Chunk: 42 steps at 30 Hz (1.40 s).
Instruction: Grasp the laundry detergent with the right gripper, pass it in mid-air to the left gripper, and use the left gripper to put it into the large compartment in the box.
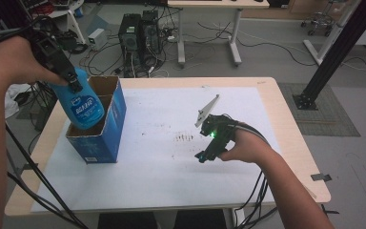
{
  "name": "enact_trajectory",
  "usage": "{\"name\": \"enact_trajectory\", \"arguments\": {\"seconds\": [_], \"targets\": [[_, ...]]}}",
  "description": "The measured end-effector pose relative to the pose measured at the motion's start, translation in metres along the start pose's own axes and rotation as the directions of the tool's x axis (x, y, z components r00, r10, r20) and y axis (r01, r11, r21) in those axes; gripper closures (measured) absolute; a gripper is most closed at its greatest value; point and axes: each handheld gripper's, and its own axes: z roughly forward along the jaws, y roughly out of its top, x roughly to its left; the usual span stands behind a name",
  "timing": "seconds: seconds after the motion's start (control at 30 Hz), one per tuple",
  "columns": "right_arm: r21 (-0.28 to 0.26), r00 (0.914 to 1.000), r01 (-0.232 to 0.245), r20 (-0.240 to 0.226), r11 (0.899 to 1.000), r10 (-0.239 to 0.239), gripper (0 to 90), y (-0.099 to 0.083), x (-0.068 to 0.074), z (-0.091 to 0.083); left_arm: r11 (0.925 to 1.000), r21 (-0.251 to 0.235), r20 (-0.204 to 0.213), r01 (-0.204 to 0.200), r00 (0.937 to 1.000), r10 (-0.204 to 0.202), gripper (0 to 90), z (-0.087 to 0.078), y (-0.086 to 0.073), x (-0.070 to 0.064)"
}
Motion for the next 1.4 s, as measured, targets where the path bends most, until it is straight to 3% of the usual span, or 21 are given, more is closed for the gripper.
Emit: {"name": "enact_trajectory", "arguments": {"seconds": [0.2, 0.5, 0.93, 1.23, 1.4], "targets": [[0.002, 1.0000, 0.002, -0.001, 1.000, -0.002, 12.7, 0.001, 0.001, 0.000, 0.9999, 0.001, -0.002, -0.012, 0.9999, 0.012, 38.3, 0.016, 0.001, 0.004], [0.017, 1.0000, 0.007, -0.001, 1.000, -0.007, 12.8, 0.002, 0.001, 0.000, 0.9985, 0.040, 0.018, 0.037, 0.9991, -0.038, 38.3, 0.067, 0.003, 0.010], [0.024, 1.0000, 0.009, -0.001, 1.000, -0.009, 12.8, 0.004, 0.000, 0.004, 0.9966, 0.078, 0.042, 0.026, 0.9987, -0.030, 38.3, 0.124, 0.006, 0.008], [0.024, 1.0000, 0.005, -0.003, 1.000, -0.005, 12.7, 0.004, 0.000, 0.004, 0.9942, 0.107, 0.041, -0.009, 0.9992, 0.005, 38.3, 0.145, 0.009, 0.006], [0.019, 1.0000, 0.002, -0.003, 1.000, -0.002, 12.8, 0.003, -0.001, 0.004, 0.9944, 0.106, 0.027, -0.008, 0.9996, 0.005, 38.3, 0.152, 0.008, 0.006]]}}
